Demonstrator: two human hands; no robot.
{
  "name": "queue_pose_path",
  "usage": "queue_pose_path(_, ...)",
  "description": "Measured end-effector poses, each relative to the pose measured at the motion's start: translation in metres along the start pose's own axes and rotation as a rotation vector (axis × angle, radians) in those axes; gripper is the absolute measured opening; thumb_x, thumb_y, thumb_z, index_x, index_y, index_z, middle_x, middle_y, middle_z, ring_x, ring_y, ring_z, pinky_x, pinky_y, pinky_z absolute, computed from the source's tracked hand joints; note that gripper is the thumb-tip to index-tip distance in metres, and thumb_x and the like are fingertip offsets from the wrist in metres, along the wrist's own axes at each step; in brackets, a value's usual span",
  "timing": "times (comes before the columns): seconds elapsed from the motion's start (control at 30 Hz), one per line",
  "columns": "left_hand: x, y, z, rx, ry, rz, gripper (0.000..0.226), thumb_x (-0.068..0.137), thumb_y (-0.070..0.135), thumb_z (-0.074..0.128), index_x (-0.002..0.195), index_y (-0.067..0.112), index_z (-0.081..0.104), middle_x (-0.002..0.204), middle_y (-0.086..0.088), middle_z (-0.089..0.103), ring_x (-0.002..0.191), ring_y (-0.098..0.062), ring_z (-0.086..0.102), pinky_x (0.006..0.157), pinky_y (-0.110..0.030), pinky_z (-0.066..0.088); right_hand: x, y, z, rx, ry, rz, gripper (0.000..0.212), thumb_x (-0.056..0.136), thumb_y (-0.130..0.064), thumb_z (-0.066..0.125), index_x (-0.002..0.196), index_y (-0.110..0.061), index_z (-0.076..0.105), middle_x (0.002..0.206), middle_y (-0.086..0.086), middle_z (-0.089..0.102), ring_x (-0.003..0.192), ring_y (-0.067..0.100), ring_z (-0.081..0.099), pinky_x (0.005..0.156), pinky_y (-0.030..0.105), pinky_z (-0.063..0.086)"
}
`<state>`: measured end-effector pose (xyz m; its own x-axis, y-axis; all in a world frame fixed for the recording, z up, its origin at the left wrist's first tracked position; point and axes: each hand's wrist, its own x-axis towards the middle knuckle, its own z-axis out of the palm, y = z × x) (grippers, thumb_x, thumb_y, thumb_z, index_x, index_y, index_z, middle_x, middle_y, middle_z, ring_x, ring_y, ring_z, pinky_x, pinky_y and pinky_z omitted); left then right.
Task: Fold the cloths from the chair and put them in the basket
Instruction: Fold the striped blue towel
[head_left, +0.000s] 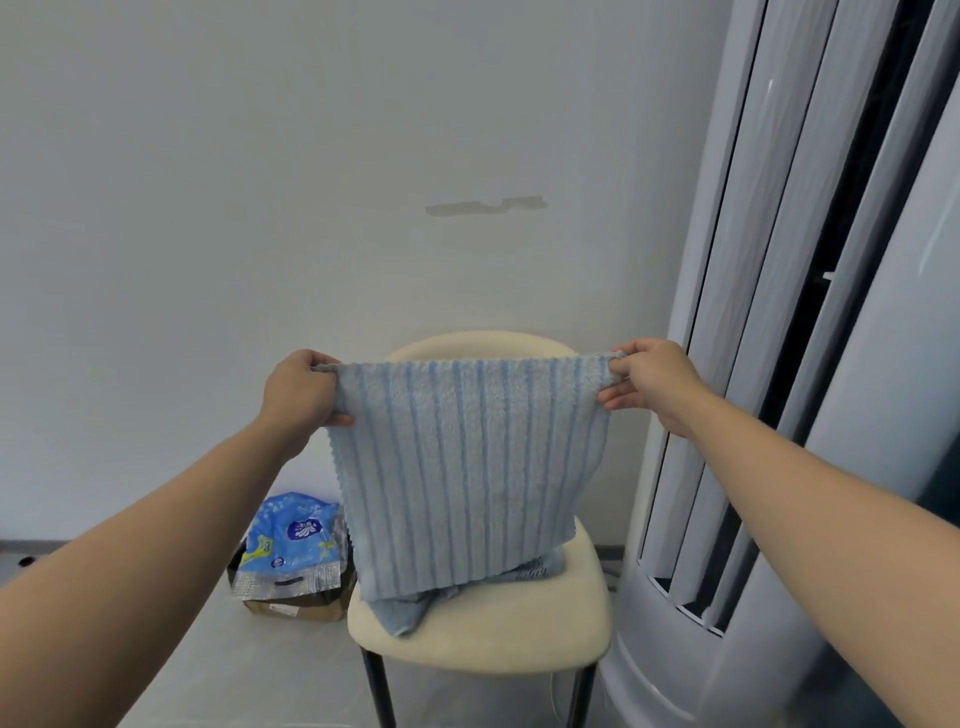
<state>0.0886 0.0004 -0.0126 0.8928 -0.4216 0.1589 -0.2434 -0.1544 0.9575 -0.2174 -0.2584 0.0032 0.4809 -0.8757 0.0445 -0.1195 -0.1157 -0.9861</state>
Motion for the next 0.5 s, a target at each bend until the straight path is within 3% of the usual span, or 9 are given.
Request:
queue_pose_path(0.2,0.027,-0.014,0.020,-0.060,0.022,0.003,0.019,0.095,-0.003,0.046,0.091,0.008,0.060,0.106,-0.014,0.058,0.086,-0.027,0.062,0.073,-0.045,0.063,0.033,0.020,0.022,0.019,0.037,0.019,0.018,0.099,0.003,0.046,0.095,-0.011,0.056,0.088,0.018,0.067,0.068,0.027,0.072,0.073,0.037,0.062)
queue_pose_path(0.33,0.049,-0.006,0.026,-0.142,0.058,0.067,0.021,0.094,-0.004,0.047,0.090,0.012,0.061,0.112,-0.018,0.060,0.099,-0.031,0.063,0.075,-0.041,0.061,0.055,0.020,0.035,0.093,0.138,-0.057,0.018,0.101,-0.001,0.046,0.095,-0.016,0.053,0.094,0.009,0.062,0.074,0.027,0.072,0.076,0.035,0.062)
queue_pose_path(0.5,0.051,0.013,0.020,-0.249,0.091,0.186,0.019,0.097,0.001,0.050,0.090,0.015,0.061,0.113,-0.018,0.061,0.099,-0.029,0.064,0.080,-0.040,0.062,0.056,0.006,0.037,0.217,0.194,-0.194,0.015,0.102,-0.003,0.047,0.095,-0.014,0.056,0.098,0.009,0.065,0.084,0.030,0.073,0.082,0.036,0.061)
